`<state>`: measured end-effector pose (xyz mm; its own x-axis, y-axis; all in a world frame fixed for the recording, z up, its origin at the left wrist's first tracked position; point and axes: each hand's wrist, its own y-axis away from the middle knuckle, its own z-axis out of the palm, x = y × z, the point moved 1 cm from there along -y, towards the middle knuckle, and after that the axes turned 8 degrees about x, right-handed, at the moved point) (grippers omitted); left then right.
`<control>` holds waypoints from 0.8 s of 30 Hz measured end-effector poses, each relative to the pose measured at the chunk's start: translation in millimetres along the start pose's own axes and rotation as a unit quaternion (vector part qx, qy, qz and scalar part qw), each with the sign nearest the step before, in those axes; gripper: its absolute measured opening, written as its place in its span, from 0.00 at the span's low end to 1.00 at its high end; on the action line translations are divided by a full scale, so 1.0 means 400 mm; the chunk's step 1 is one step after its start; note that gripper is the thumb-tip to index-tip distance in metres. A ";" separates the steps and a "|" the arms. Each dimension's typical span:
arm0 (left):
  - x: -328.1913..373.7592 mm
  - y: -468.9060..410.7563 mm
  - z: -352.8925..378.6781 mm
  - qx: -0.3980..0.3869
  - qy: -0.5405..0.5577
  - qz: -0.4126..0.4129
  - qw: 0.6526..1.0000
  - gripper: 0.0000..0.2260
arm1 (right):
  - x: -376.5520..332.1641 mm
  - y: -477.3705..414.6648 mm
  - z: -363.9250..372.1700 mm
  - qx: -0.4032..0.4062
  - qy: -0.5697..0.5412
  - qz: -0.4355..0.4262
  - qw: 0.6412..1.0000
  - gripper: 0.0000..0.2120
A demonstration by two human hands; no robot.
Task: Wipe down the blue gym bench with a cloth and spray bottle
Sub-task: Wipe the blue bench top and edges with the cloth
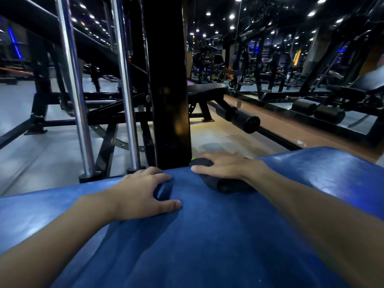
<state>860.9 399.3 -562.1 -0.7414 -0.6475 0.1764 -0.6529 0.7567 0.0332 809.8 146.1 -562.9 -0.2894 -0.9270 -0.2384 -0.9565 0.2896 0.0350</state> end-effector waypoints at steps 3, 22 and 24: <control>-0.039 0.030 -0.013 -0.015 -0.069 -0.044 0.997 0.44 | 0.042 0.022 -0.013 0.030 -0.018 -0.006 0.999 0.40; -0.086 0.079 -0.011 -0.017 -0.025 -0.049 0.998 0.51 | -0.096 0.051 0.039 0.056 -0.003 -0.042 0.998 0.33; -0.118 0.107 -0.012 -0.017 -0.036 -0.077 0.996 0.49 | -0.063 0.041 0.028 0.053 -0.017 -0.009 0.998 0.36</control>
<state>868.6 462.7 -564.4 -0.6435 -0.7596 0.0948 -0.7547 0.6503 0.0876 801.7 176.9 -567.3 -0.2691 -0.9241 -0.2713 -0.9518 0.2982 -0.0716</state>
